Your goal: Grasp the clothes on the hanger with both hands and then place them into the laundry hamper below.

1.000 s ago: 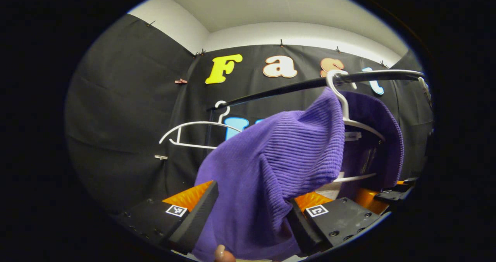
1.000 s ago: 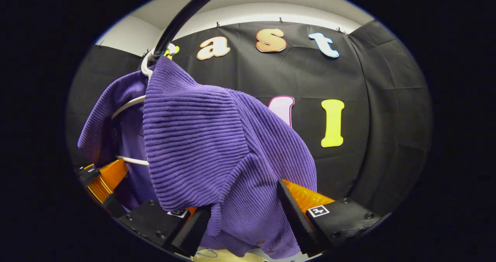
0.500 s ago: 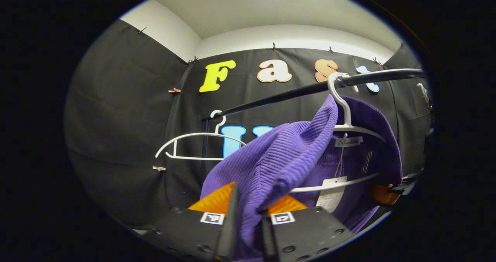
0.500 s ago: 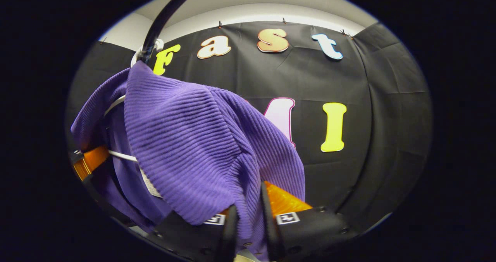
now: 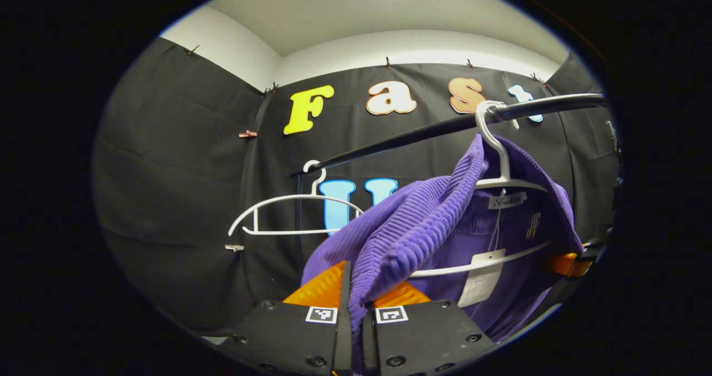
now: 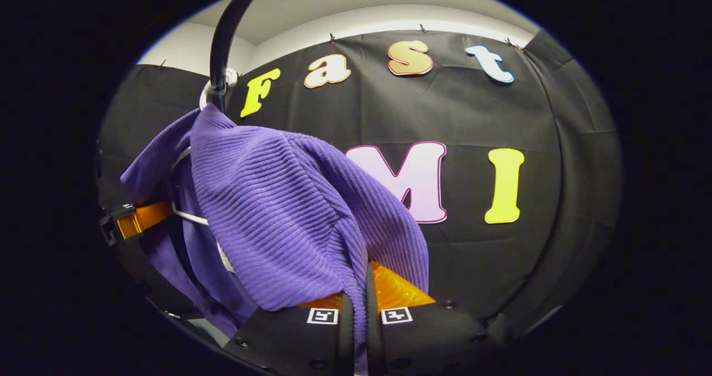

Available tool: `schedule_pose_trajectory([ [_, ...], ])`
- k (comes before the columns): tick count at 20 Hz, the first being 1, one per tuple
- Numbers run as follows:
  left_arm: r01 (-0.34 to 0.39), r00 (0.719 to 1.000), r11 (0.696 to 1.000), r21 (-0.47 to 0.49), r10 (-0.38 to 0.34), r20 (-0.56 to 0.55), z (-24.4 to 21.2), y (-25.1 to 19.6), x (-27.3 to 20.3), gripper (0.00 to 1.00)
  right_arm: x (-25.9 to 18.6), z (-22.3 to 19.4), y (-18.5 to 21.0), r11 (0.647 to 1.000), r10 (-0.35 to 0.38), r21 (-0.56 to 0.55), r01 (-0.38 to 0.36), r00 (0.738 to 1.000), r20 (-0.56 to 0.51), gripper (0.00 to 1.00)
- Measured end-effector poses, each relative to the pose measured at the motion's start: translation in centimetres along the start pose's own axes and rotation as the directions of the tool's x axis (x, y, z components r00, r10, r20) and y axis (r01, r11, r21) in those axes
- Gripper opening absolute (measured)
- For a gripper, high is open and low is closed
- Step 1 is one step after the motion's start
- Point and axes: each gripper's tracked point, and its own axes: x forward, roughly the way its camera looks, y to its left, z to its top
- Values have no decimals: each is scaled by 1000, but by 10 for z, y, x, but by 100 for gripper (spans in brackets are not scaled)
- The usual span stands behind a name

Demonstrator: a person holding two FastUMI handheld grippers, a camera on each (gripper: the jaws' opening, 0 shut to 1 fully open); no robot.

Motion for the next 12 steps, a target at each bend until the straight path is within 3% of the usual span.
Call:
schedule_pose_trajectory([
  [4, -74, 995, 995, 72, 69, 68, 30, 20, -6, 11, -18, 31, -6, 991, 81, 102, -90, 993, 87, 13],
  [7, -103, 981, 979, 173, 72, 178, 63, 28, -9, 11, -26, 59, -27, 977, 44, 200, -78, 984, 170, 17],
  [8, -105, 978, 976, 189, 68, 196, 67, 30, -6, 11, -26, 68, -31, 976, 34, 203, -74, 980, 194, 9],
  [10, -117, 977, 972, 202, 77, 197, 65, 39, 3, 11, -25, 89, -31, 973, 17, 218, -74, 968, 252, 13],
  [12, -122, 977, 976, 183, 85, 198, 72, 49, 12, 11, -19, 107, -31, 966, 3, 246, -80, 954, 298, 9],
])
